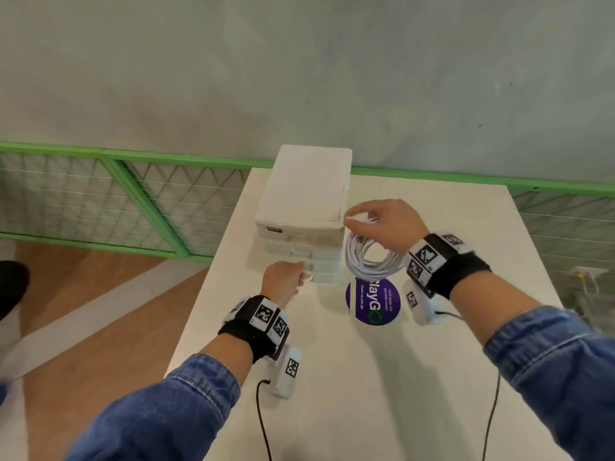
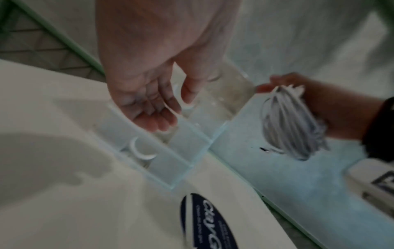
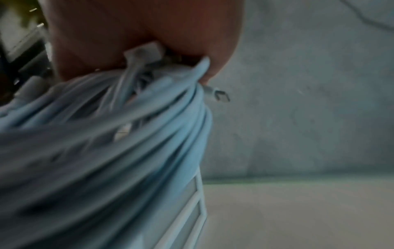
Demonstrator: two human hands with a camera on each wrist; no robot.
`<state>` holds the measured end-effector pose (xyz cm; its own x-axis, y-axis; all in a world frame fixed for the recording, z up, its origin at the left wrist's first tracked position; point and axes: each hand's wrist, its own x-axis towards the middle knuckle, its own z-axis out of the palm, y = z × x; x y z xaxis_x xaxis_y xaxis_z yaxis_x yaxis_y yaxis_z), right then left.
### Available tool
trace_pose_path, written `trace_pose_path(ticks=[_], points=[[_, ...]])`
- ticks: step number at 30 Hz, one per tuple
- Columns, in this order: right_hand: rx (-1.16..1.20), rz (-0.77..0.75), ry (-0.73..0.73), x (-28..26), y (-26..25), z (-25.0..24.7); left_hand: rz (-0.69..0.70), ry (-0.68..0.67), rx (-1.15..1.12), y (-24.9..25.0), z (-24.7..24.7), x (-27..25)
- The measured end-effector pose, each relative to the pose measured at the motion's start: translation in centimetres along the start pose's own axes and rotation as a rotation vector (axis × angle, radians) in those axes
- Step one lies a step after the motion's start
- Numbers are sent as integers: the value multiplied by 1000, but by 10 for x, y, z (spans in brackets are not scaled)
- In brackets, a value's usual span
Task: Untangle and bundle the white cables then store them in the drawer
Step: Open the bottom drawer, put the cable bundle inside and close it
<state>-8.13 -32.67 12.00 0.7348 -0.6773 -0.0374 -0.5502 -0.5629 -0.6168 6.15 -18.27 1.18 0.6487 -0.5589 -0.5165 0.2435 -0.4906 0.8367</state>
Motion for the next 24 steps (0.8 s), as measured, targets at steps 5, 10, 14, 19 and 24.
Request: trace_pose_path(ticks=[5, 10, 14, 19, 24], points=[[-256, 8, -115, 21, -10, 2, -145, -93, -124, -5, 12, 15], [-234, 38, -103, 21, -8, 8, -126, -21, -262, -16, 18, 21], [-243, 60, -150, 20, -6, 10, -198, -10, -384, -26, 20, 23], [-228, 80, -141, 20, -6, 11, -192, 17, -433, -28, 22, 29], [-208, 99, -136, 19, -6, 13, -154, -30, -388, -27, 14, 31]])
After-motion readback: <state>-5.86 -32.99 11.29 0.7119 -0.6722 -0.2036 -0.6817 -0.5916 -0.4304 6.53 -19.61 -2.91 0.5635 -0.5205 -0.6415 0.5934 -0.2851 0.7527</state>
